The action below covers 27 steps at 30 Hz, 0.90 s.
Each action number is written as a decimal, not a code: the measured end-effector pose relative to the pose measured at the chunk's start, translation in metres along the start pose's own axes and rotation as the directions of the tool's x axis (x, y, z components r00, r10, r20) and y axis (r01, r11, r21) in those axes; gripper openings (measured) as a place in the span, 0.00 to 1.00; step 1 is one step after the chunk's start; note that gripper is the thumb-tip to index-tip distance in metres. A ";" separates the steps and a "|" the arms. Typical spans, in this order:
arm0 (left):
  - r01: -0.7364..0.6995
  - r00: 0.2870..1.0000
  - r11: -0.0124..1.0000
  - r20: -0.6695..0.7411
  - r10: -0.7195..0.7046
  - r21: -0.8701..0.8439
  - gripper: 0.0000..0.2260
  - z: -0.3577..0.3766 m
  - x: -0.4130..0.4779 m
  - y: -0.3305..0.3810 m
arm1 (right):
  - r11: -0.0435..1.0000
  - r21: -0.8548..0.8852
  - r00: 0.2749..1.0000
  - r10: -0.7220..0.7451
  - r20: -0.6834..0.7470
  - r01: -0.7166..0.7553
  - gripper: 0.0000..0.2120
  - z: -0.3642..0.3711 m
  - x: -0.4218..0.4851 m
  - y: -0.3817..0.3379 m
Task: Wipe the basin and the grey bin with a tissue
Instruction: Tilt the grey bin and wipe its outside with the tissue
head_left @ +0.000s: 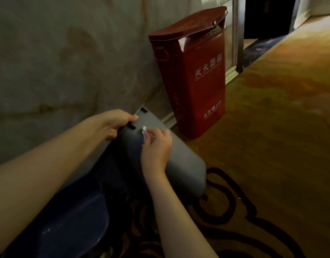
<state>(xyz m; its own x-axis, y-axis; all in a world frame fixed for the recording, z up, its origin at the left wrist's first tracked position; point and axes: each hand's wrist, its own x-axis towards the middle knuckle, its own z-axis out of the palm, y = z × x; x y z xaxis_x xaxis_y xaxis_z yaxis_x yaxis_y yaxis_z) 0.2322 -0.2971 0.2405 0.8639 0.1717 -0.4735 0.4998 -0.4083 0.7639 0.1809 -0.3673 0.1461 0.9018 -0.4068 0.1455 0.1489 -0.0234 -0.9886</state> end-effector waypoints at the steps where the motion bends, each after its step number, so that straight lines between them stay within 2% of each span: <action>1: -0.026 1.000 1.000 0.002 0.026 -0.015 0.11 -0.001 0.000 0.001 | 1.000 0.012 0.999 -0.027 -0.019 0.027 0.06 0.001 0.002 -0.003; 3: -0.074 0.996 0.995 0.034 0.077 -0.073 0.12 -0.002 0.001 0.003 | 0.998 -0.005 0.997 -0.055 -0.053 0.055 0.06 -0.002 0.009 0.001; 5: -0.126 0.988 0.986 0.072 0.135 -0.113 0.12 -0.001 0.003 -0.002 | 0.997 -0.072 0.994 -0.016 -0.111 0.008 0.06 -0.013 0.015 0.019; 7: -0.168 0.980 0.977 0.085 0.180 -0.132 0.12 0.002 0.007 -0.010 | 0.980 -0.156 0.972 0.084 -0.221 -0.120 0.07 -0.029 0.019 0.048; 11: -0.170 0.976 0.967 0.106 0.192 -0.187 0.12 0.000 0.015 -0.024 | 0.900 -0.249 0.878 0.234 -0.417 -0.357 0.08 -0.067 0.015 0.106; 16: -0.086 0.988 0.982 0.109 0.106 -0.168 0.10 -0.019 0.014 -0.031 | 0.850 -0.143 0.785 0.387 -0.484 -0.507 0.07 -0.093 0.019 0.131; 18: -0.054 0.987 0.990 0.142 0.073 -0.132 0.09 -0.026 0.010 -0.034 | 0.847 -0.104 0.778 0.422 -0.466 -0.522 0.06 -0.095 0.022 0.128; 20: -0.073 0.979 0.994 0.182 0.088 -0.086 0.10 -0.035 0.007 -0.038 | 0.878 -0.092 0.811 0.389 -0.437 -0.471 0.05 -0.092 0.024 0.115; 23: -0.105 0.968 0.993 0.224 0.114 -0.051 0.18 -0.046 0.004 -0.043 | 0.944 -0.155 0.911 0.223 -0.347 -0.291 0.06 -0.074 0.020 0.080; 27: -0.077 0.982 0.997 0.172 0.077 -0.009 0.10 -0.046 0.003 -0.049 | 0.984 -0.178 0.997 -0.044 -0.066 0.032 0.05 -0.028 -0.013 0.032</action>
<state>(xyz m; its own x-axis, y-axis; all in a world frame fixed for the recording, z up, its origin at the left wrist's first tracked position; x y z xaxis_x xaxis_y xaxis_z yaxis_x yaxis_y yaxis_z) 0.2135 -0.2356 0.2214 0.8763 -0.0169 -0.4815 0.4327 -0.4119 0.8020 0.1631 -0.3882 0.1115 0.8657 -0.4648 0.1858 0.1028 -0.1982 -0.9748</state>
